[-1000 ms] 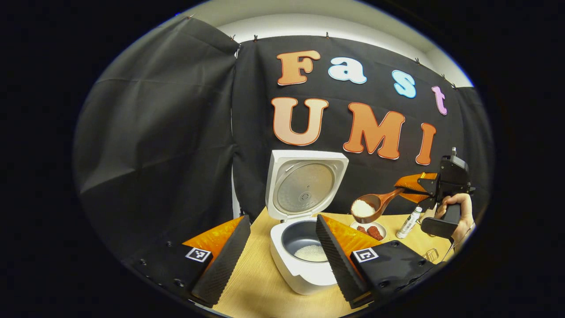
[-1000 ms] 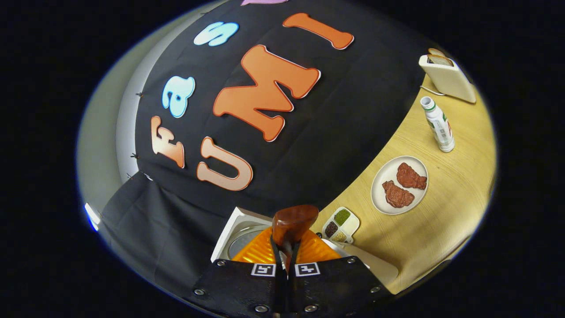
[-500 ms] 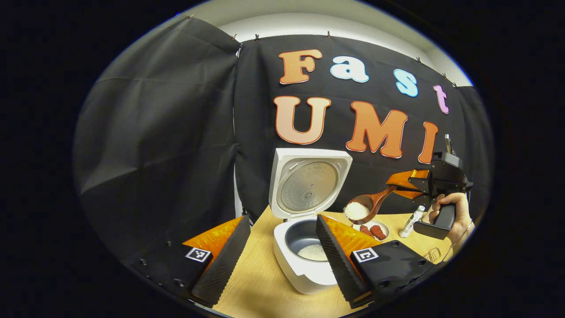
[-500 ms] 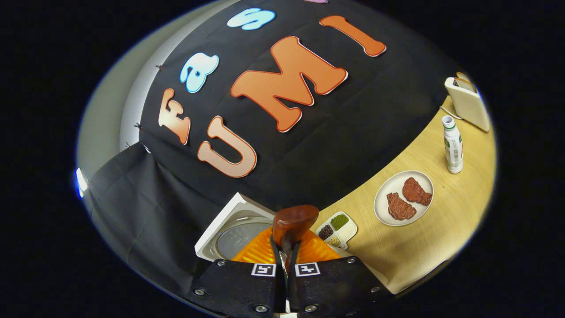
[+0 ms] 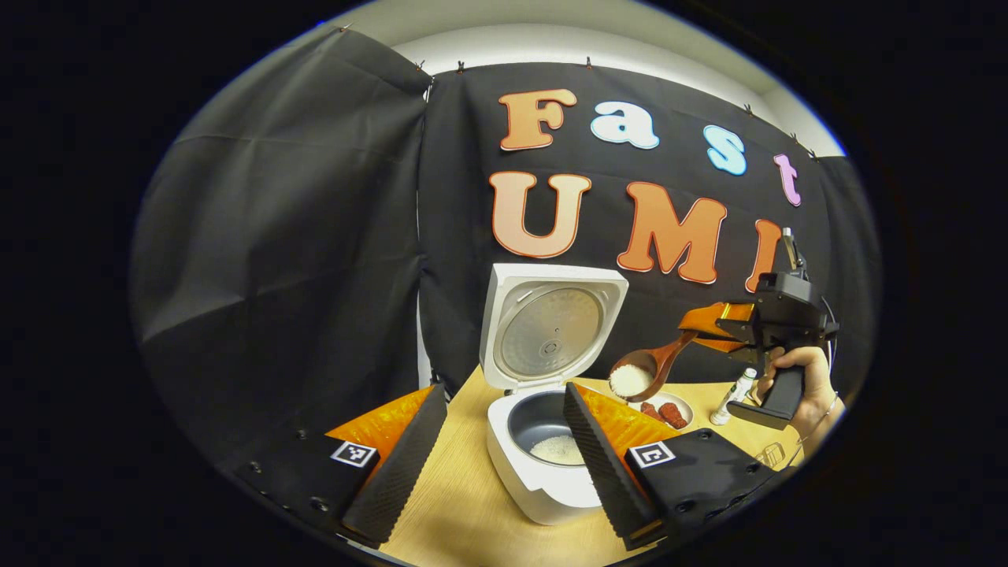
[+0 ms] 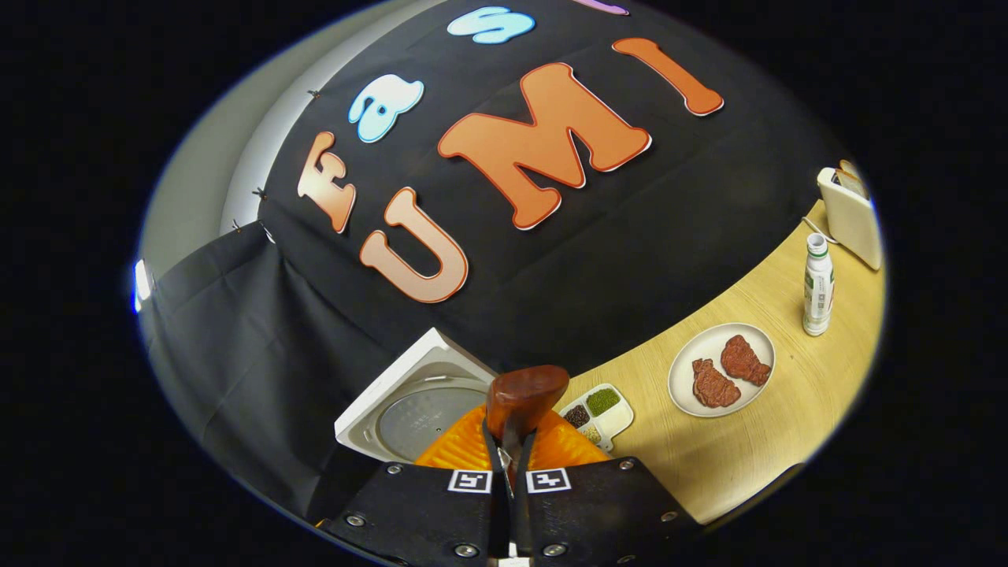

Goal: Close the left gripper, press the button to open the rice cooker; take a wooden spoon from the chopstick holder with the right hand, scoop a spoonful of rice and pour it into the rice cooker, then put the wooden spoon back into the chopstick holder.

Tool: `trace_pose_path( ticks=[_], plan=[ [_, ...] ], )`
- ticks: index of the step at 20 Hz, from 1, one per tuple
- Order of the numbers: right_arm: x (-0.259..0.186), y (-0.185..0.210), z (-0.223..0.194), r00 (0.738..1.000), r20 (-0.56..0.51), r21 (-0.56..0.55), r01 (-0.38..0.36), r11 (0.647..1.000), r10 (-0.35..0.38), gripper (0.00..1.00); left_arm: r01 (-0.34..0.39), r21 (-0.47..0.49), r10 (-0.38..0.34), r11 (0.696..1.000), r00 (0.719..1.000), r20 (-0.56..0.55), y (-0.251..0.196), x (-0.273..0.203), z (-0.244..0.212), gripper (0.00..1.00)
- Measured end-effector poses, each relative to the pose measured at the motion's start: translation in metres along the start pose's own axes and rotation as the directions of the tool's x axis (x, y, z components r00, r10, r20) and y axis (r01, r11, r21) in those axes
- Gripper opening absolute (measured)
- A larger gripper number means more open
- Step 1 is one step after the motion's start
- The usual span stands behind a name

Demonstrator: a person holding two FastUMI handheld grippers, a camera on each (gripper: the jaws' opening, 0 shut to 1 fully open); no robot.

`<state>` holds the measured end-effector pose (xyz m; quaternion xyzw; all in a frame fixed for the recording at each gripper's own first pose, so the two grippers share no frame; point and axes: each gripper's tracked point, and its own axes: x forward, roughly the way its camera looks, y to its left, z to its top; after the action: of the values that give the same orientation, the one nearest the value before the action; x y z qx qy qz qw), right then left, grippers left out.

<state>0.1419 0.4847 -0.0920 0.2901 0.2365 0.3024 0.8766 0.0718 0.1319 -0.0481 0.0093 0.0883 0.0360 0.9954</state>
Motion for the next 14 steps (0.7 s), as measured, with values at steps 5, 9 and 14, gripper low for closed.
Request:
trace_pose_path(
  ticks=[5,9,14],
  plan=[
    [0.0,0.002,0.0,1.0,0.005,-0.053,0.008,0.999,-0.007,0.02,0.018,0.005,-0.018,1.0,1.0,0.014,-0.004,-0.004,0.005,1.0],
    [0.0,0.007,-0.002,1.0,0.008,-0.085,0.0,0.996,0.001,0.02,0.031,0.008,-0.031,0.999,0.999,0.016,-0.006,-0.006,0.008,1.0],
    [-0.002,0.017,-0.001,1.0,0.019,-0.163,-0.01,0.987,0.013,0.02,0.042,0.02,-0.043,0.999,0.999,0.019,-0.008,-0.008,0.009,1.0]
  ],
)
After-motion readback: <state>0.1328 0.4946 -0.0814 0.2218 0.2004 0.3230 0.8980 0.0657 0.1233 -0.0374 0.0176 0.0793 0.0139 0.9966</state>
